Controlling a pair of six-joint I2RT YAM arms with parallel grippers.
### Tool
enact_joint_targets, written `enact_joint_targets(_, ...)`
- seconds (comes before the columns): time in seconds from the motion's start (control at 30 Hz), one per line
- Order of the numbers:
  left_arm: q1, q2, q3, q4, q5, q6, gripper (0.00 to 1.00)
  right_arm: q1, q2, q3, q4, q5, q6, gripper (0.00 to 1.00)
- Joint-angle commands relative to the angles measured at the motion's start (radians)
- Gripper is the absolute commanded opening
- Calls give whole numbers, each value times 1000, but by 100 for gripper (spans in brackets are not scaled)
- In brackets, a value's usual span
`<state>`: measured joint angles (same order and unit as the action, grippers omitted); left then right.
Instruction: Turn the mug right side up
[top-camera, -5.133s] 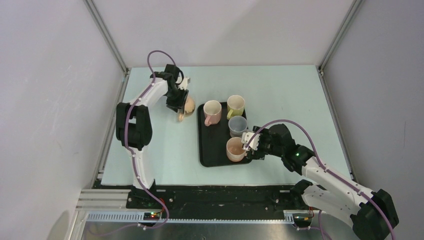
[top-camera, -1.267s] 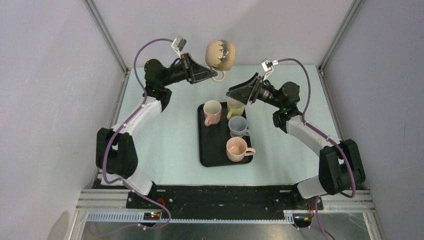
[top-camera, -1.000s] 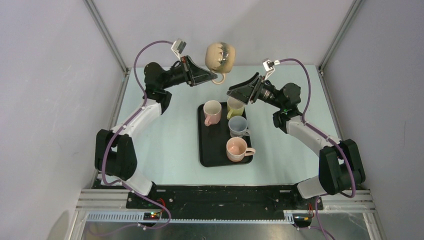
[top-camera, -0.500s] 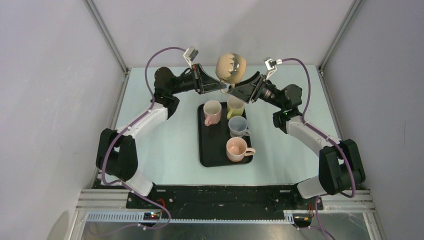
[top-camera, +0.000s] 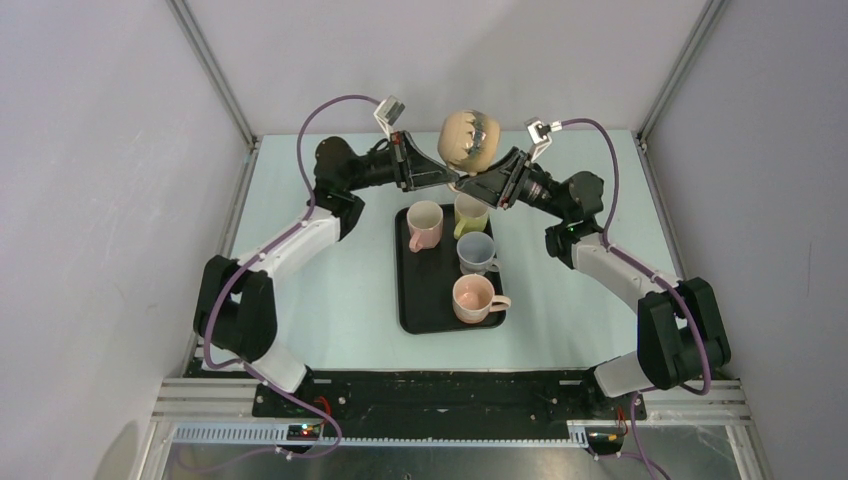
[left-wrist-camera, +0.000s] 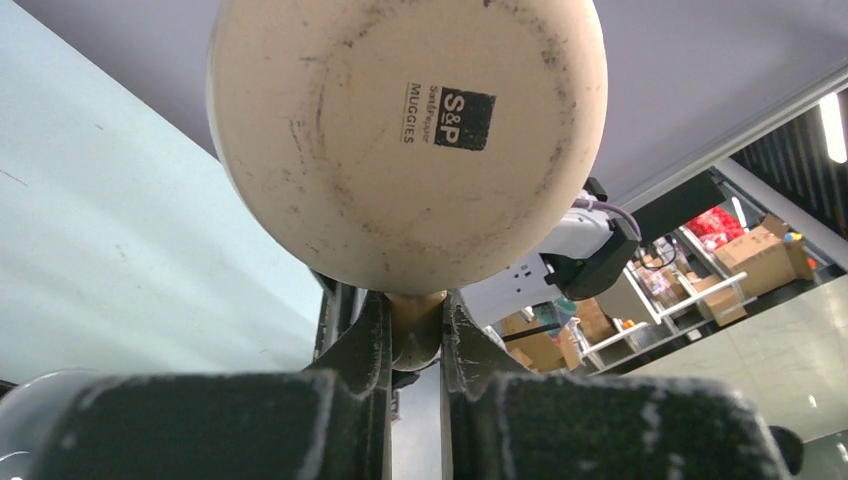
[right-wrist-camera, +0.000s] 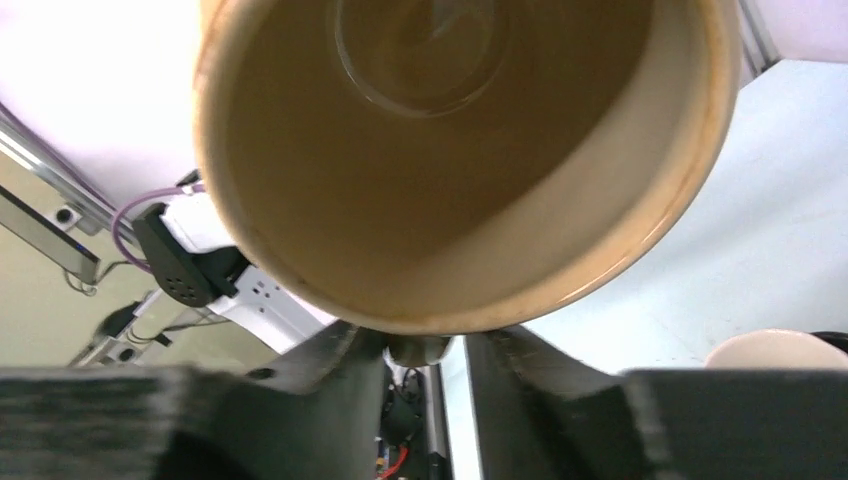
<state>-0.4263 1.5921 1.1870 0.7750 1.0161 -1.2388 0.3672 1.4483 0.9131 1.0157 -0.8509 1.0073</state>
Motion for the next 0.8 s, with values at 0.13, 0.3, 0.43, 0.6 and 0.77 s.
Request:
enact_joint_targets(0.13, -12, -14, -9, 65, -8, 83, 0, -11, -12, 9, 77, 3, 23, 20)
enact_joint_targets(0.3, -9, -14, -7, 7, 23, 149, 0, -18, -19, 9, 81, 13, 46, 0)
enact_joint_targets(0.43, 17, 6, -9, -51, 47, 209, 19, -18, -38, 9, 53, 15, 18, 0)
enact_joint_targets(0.6, 73, 22, -17, -77, 50, 243, 57, -18, -68, 9, -50, 24, -78, 0)
enact_joint_targets(0.77, 110, -6, -47, -131, 19, 316, 99, -13, -88, 9, -86, 21, -132, 0)
